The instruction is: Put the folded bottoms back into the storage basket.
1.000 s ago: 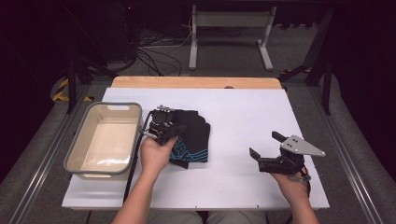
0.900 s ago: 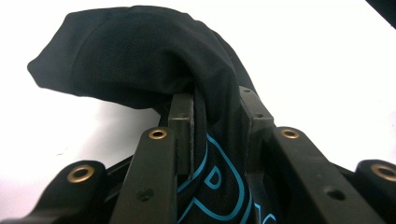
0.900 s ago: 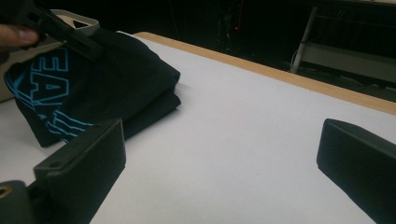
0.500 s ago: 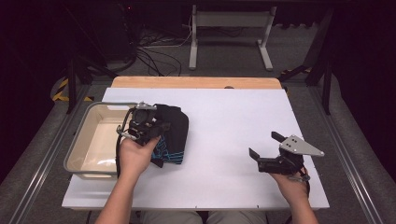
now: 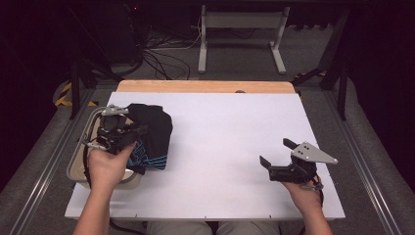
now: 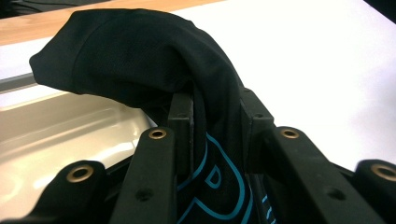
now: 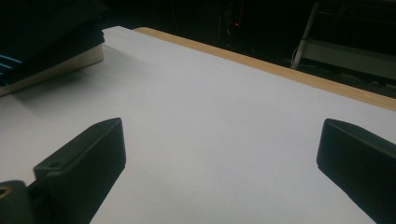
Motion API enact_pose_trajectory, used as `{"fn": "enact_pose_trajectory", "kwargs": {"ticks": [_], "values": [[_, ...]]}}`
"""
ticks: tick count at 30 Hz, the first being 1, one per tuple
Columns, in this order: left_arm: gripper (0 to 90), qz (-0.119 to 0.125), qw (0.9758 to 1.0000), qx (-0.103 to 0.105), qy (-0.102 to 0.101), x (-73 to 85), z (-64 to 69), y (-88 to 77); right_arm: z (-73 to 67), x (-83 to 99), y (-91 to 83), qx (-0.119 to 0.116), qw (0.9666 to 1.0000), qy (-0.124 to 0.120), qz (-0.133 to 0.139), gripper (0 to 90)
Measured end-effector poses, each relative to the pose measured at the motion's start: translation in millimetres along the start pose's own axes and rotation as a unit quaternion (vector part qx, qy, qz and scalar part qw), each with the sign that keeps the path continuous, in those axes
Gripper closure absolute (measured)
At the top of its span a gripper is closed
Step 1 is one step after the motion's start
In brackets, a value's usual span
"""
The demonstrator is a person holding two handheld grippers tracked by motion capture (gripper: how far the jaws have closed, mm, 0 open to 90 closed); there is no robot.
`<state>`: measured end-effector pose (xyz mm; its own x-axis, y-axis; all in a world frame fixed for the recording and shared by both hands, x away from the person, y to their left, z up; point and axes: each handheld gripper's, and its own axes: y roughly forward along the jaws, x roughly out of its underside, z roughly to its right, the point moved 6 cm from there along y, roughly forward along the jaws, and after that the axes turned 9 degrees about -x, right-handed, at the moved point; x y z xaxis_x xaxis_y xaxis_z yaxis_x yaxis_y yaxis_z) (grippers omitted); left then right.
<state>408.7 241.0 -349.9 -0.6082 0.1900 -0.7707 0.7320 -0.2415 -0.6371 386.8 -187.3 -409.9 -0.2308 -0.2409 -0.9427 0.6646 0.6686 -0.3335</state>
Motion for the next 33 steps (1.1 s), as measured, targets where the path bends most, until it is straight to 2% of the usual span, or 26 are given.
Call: {"fn": "enact_pose_trajectory", "kwargs": {"ticks": [6, 11, 21, 28, 33], "values": [[72.0, 0.006, 0.9998, -0.016, -0.014, 8.4, -25.2, -9.6, -0.1, 0.3, 0.0, 0.000, 1.0000, 0.001, 0.000, 2.1], [72.1, 0.005, 0.9995, -0.020, -0.026, 14.7, -39.9, -11.2, 0.3, 1.2, 0.4, 0.000, 1.0000, 0.002, -0.002, 2.1], [72.1, -0.004, 0.9989, -0.037, -0.030, 22.4, -60.1, -12.2, 0.2, 1.2, 0.2, 0.000, 1.0000, 0.002, 0.000, 2.1], [72.2, -0.022, 0.9979, -0.043, -0.042, 35.1, -74.6, 1.0, -2.6, 0.4, 1.1, -0.002, 1.0000, -0.001, -0.001, 2.1], [72.2, -0.025, 0.9979, -0.045, -0.039, 41.2, -78.1, 6.5, -2.5, 0.5, 1.6, -0.003, 1.0000, -0.002, 0.000, 2.1]]}}
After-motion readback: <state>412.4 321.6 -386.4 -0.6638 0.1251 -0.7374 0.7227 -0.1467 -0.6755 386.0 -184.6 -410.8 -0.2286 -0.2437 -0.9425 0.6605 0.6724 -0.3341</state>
